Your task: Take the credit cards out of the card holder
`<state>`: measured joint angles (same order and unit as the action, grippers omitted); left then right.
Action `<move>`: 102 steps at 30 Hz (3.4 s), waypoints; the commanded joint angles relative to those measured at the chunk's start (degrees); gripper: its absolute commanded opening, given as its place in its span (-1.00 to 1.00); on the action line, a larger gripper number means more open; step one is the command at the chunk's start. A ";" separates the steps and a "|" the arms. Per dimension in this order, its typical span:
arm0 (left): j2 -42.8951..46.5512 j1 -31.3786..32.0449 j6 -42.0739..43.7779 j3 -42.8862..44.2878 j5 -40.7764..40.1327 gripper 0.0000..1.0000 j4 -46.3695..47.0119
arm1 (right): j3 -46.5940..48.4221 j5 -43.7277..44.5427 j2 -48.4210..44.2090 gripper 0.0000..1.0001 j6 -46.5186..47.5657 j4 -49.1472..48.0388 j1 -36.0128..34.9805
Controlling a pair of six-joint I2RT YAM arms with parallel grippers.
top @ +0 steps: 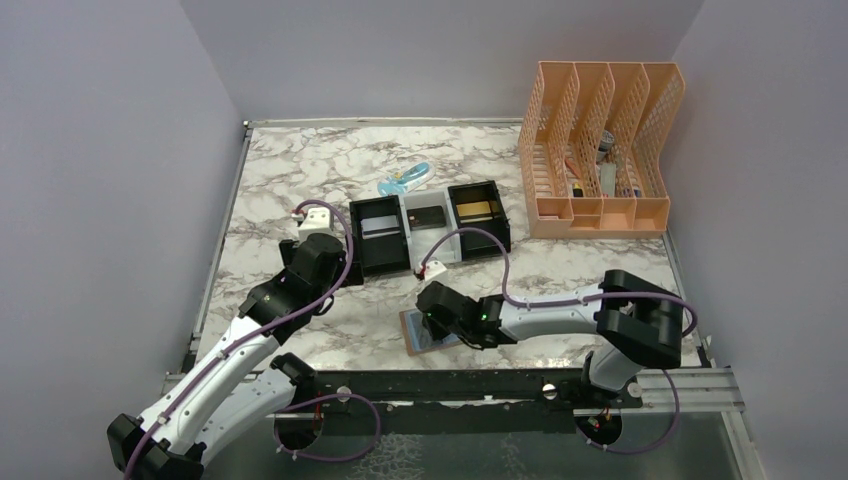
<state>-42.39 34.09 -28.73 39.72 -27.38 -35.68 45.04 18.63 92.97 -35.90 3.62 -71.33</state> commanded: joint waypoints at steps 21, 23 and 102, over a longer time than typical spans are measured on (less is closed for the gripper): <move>2.66 1.18 -18.10 -17.86 39.09 0.86 27.28 | -7.48 -19.89 -5.43 -0.98 -5.86 -11.23 9.44; 2.78 2.64 -20.17 -20.21 39.12 0.77 29.86 | -8.06 -19.95 -5.54 -0.98 -6.09 -11.86 9.62; -13.10 27.44 -41.50 -29.66 15.75 -0.17 58.69 | -11.55 -14.13 -18.35 -0.24 -4.10 -3.33 18.90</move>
<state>-53.15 61.25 -73.49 6.48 -13.72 18.92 35.40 1.19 78.08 -41.82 -2.85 -55.33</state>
